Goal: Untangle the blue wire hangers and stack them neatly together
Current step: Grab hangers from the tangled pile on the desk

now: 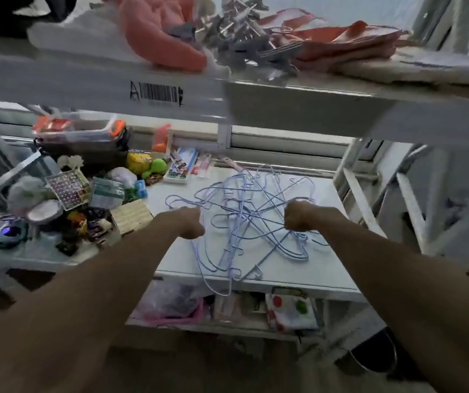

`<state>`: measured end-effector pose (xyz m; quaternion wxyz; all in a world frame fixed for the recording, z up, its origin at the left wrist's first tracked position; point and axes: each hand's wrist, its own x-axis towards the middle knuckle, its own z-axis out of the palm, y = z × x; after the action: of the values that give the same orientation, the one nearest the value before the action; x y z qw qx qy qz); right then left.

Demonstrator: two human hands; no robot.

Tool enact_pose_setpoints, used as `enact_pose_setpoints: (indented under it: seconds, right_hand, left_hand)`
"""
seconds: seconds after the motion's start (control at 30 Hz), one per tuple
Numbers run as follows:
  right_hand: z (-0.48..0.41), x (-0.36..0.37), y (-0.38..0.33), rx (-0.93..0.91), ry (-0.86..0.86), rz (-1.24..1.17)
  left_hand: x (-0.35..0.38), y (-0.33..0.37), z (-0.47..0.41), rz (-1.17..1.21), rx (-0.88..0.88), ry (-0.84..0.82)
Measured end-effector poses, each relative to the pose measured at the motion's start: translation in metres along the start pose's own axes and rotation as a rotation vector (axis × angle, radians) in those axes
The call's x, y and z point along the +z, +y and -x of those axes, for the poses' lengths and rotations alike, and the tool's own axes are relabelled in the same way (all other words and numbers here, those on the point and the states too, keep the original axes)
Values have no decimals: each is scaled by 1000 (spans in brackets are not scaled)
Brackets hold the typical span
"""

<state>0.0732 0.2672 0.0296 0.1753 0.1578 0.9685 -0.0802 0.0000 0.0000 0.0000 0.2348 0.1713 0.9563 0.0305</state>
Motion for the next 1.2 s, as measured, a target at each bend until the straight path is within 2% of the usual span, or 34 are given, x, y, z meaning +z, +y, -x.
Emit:
enact_pose_setpoints:
  seconds: [0.17,0.37,0.6,0.73,0.8,0.9,1.07,1.2]
  right_hand:
    - [-45,22,9,69,-74,-28]
    - [-86,52,42,104,-74,-72]
    - [-110,56,61,212,166,-243]
    - [-125,54,64,236,143,-334]
    - [-132,58,64,251,107,-291]
    - [-137,65,66,287,166,-280]
    - [-132,67,74,182,253,-566]
    - [-122,51,87,257,396,-635]
  left_hand:
    - [19,-13,-34,159,-39,-41]
    - [50,-4,-59,285,-94,-15]
    - [63,16,-81,427,-257,190]
    - [69,16,-83,603,-321,261]
    - [71,15,-82,661,-323,273]
    - [71,16,-79,674,-339,261]
    - [77,15,-79,743,-392,198]
    - [77,5,-79,850,-458,288]
